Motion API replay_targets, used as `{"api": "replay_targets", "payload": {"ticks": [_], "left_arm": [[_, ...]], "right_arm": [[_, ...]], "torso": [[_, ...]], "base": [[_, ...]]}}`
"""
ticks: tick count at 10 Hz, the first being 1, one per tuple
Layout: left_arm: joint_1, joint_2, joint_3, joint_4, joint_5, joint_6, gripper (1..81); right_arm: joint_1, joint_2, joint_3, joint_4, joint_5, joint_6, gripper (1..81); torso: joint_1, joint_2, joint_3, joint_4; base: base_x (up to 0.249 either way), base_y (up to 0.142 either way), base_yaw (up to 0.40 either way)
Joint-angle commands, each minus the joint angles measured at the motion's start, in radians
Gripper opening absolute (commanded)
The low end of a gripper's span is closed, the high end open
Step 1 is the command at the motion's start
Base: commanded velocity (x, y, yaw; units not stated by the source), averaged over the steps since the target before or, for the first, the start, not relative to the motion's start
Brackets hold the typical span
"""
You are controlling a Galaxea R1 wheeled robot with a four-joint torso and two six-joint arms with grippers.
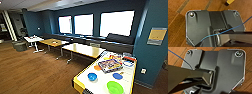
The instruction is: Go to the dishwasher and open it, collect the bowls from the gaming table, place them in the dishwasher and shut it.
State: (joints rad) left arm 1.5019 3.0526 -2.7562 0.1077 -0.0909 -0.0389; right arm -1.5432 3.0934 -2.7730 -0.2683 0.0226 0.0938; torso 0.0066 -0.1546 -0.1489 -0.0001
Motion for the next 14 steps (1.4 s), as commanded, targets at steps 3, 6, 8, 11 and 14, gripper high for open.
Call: {"api": "replay_targets", "payload": {"ticks": [3,6,8,11,14], "left_arm": [[-0.055,-0.003,0.000,-0.008,0.045,-0.001,81.1],[-0.055,-0.003,0.000,-0.008,0.045,-0.001,81.1],[-0.053,-0.001,0.000,-0.008,0.045,-0.001,81.1],[-0.054,-0.001,0.000,-0.008,0.045,-0.001,81.1],[-0.055,-0.001,0.000,-0.008,0.045,-0.001,81.1]], "right_arm": [[0.054,0.004,0.006,-0.002,-0.047,-0.005,81.1],[0.054,0.004,0.006,-0.002,-0.047,-0.005,81.1],[0.054,0.004,0.004,-0.002,-0.047,-0.005,81.1],[0.054,0.004,0.006,-0.002,-0.047,-0.005,81.1],[0.054,0.004,0.004,0.000,-0.047,-0.005,81.1]], "torso": [[0.000,0.000,0.000,0.000],[0.000,0.000,0.000,0.000],[0.000,0.000,0.000,0.000],[0.000,0.000,0.000,0.000],[0.000,0.000,0.000,0.000]], "base": [[0.079,0.075,0.000],[0.079,0.075,0.000],[0.079,0.075,0.000],[0.079,0.073,0.000],[0.079,0.073,0.000]]}}
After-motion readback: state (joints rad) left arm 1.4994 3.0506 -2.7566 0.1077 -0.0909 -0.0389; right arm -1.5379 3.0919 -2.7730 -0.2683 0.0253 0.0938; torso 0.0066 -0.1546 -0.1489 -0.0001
